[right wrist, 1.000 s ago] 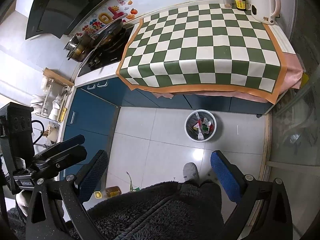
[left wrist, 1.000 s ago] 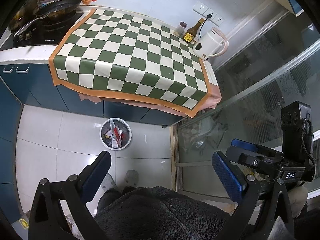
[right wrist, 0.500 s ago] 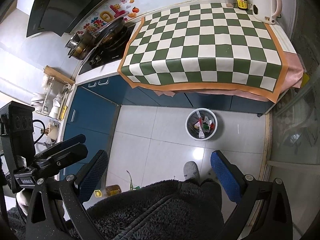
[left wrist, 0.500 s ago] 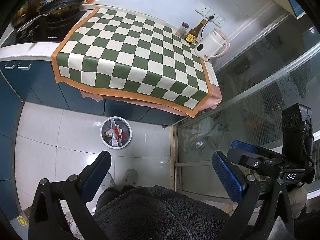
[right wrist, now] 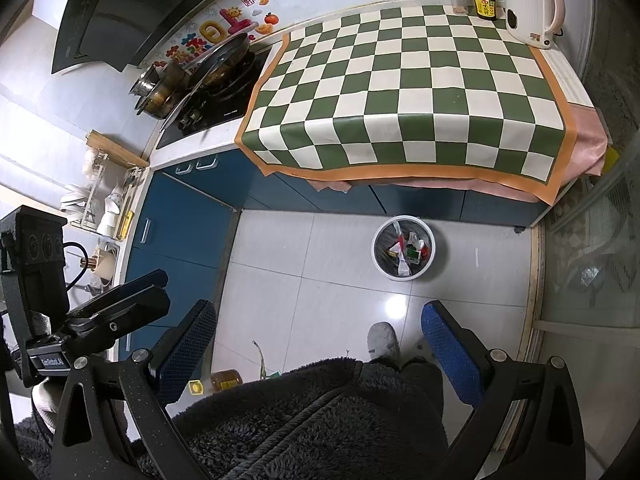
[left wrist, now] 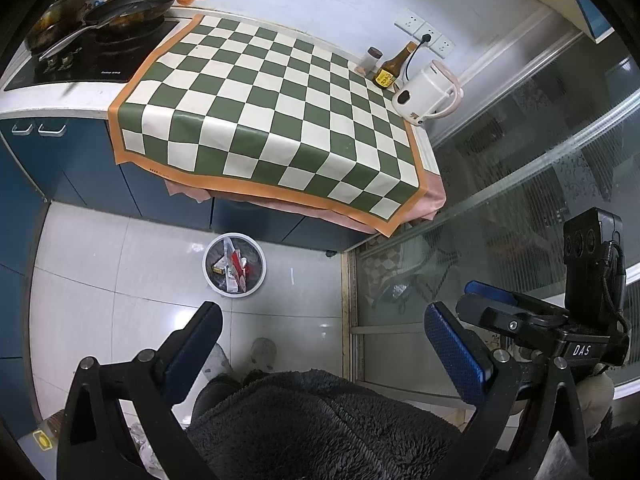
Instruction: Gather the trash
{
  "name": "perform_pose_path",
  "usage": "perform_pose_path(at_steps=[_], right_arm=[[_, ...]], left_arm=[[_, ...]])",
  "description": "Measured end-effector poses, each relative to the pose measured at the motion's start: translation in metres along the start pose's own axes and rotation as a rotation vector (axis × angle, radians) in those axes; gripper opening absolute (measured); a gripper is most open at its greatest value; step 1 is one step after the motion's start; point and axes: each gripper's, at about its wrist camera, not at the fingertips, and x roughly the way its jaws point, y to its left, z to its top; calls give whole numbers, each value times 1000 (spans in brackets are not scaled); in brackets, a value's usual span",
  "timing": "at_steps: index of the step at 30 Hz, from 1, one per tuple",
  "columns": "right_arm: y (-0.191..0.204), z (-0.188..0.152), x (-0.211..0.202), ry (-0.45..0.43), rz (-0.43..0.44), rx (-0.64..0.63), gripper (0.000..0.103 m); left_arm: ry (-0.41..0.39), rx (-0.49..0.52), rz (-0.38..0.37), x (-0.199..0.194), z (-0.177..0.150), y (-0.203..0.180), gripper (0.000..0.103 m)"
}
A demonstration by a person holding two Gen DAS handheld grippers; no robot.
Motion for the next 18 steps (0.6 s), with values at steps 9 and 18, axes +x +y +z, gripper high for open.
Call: perform_pose_path(at_steps=[9, 18], right_arm=[[6, 0, 6, 11, -5, -3, 103], [6, 3, 7, 9, -10, -6, 103]], left_arm=[[-14, -17, 4, -4, -1, 7, 103], [-15, -18, 3, -5, -2, 7, 103]])
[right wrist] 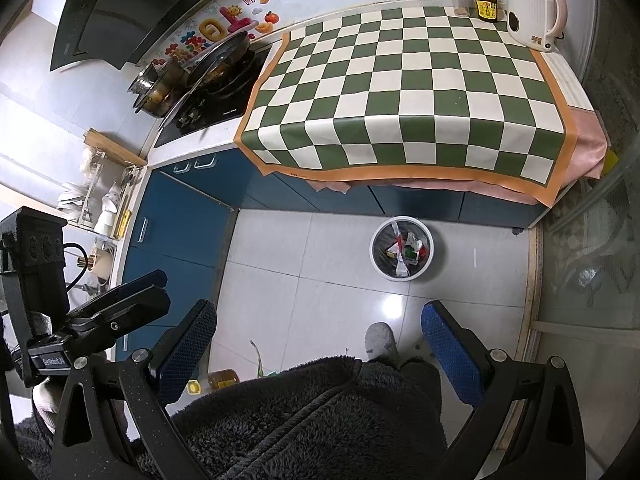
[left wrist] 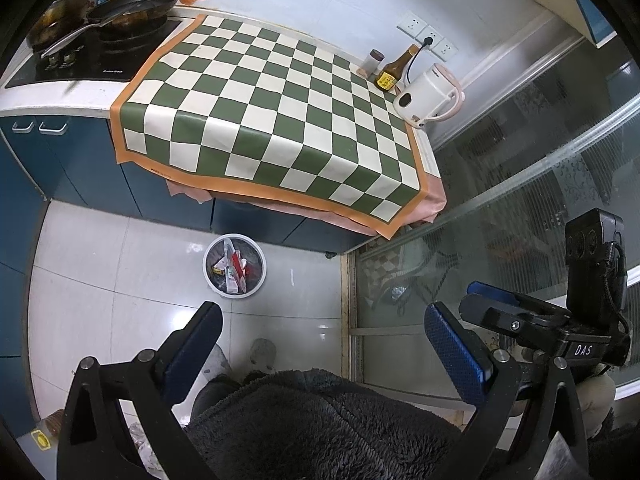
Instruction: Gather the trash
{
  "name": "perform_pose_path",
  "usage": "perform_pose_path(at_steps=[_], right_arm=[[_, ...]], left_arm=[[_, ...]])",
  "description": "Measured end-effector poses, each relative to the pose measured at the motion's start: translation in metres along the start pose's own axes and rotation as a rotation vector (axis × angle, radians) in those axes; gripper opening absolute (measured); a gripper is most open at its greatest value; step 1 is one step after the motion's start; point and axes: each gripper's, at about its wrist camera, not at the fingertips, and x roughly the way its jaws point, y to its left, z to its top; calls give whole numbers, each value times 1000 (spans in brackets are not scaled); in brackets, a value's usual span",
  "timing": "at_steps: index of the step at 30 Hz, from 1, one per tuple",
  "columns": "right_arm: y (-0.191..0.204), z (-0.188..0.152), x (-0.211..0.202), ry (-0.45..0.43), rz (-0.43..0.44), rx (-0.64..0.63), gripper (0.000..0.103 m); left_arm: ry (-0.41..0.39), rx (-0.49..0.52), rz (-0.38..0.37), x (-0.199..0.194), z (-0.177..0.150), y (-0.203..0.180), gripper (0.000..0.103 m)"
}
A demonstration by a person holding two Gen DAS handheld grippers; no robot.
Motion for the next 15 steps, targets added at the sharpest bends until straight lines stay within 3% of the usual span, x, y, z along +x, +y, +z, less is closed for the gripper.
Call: perform_pose_path(at_steps=[15], right_arm=[[0, 3, -2, 6, 9, 0, 103]], left_arm=[[-16, -12, -1, 0, -1, -5, 103]])
